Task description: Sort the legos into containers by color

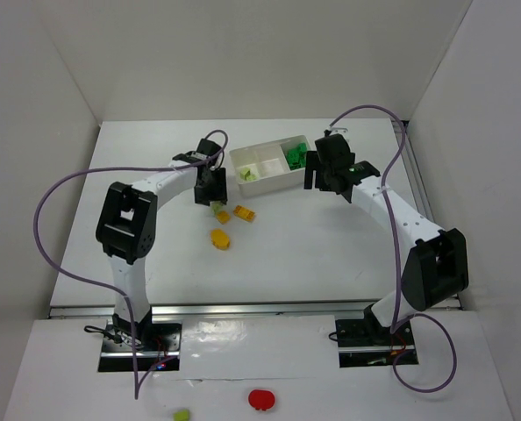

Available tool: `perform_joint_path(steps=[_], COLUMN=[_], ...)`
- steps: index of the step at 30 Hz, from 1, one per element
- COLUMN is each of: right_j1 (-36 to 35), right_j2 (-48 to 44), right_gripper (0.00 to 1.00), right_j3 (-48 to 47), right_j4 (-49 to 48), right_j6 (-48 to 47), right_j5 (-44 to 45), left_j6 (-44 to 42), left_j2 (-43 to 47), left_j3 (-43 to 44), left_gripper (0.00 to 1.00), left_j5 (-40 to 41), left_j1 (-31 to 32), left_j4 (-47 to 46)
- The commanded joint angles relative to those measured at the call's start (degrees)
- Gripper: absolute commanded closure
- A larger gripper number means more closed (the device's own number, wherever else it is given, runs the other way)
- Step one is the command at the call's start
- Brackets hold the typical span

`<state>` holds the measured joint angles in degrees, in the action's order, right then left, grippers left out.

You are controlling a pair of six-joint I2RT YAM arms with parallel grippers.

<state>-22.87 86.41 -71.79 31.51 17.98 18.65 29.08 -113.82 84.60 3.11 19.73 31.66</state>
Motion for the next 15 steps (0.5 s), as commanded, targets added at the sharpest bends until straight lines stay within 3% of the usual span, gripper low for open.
perform_joint_path(steps=[1,5,11,15], right_j1=[-0.51,-1.03,-1.03,-1.03], right_j2=[-0.10,-0.10,-0.10,-0.10], right_gripper=[0.16,0.16,0.16,0.16], right_j3=[-1.51,-1.51,-2.04,-2.04], right_j4=[-0.48,-0.48,-0.48,-0.48], right_j6=[0.30,0.30,0.30,0.30], right_j5=[0.59,0.59,0.59,0.59], left_j6=[0.98,0.98,-0.07,-1.48], left_j2=[-1.58,-1.58,5.07,7.03], left_j3=[0.74,3.02,7.94,14.09], left_gripper=[0.45,0.69,0.77,0.77], left_j5=[0.31,2.94,5.67,0.41], left_j1=[-0.13,-0.13,-0.65,0.13], left_j4=[-1.78,-0.47,4.11,4.11])
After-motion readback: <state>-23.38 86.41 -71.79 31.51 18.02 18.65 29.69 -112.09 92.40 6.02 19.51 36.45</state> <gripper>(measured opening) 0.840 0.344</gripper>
